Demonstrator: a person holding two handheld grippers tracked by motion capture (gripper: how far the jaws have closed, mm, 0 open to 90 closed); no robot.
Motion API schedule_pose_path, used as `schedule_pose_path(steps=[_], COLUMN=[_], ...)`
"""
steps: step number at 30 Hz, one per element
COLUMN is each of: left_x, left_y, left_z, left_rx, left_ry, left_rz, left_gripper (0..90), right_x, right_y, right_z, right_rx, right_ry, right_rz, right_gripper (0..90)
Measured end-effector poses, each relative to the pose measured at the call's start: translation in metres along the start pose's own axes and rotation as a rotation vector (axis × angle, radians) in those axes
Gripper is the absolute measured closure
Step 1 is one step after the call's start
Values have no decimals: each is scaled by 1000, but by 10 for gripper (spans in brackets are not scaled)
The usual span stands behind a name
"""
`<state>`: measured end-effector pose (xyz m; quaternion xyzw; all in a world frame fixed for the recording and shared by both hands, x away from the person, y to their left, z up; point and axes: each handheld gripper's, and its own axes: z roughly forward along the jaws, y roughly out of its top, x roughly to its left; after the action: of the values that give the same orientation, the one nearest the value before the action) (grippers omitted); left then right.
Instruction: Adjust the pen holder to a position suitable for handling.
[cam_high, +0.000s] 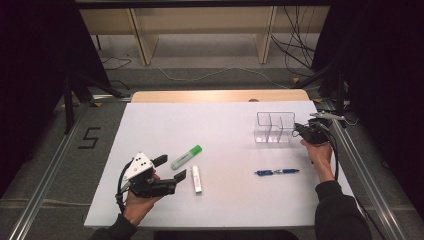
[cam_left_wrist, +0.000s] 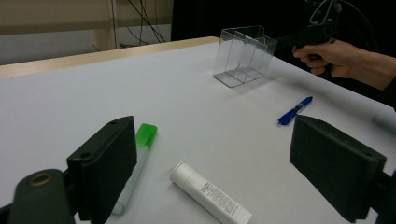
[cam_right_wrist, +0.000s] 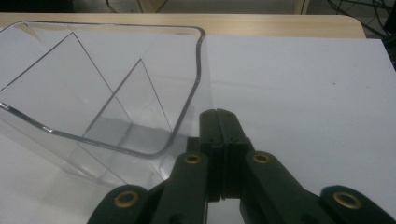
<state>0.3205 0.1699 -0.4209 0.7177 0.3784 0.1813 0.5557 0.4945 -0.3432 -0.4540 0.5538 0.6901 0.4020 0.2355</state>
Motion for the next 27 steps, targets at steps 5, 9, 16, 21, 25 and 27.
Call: schedule_pose_path(steps=[5, 9, 16, 21, 25, 27], left_x=[0, 0, 0, 0, 0, 0], left_y=[0, 0, 0, 0, 1, 1], left_z=[0, 1, 0, 0, 0, 0], left_rx=[2, -1, 1, -3, -2, -3], left_ry=[0, 0, -1, 0, 0, 0], left_rz=[0, 0, 1, -1, 3, 2], left_gripper=[142, 142, 142, 142, 142, 142], right_x=[3, 9, 28, 42, 49, 53], right_y=[1, 1, 7, 8, 10, 12], right_z=[1, 5, 17, 25, 29, 32], right_rx=[2, 2, 8, 12, 18, 18], right_ry=[-1, 9, 32, 48, 51, 57], right_rz=[-3, -8, -28, -38, -51, -59], right_gripper=[900, 900, 900, 900, 900, 900])
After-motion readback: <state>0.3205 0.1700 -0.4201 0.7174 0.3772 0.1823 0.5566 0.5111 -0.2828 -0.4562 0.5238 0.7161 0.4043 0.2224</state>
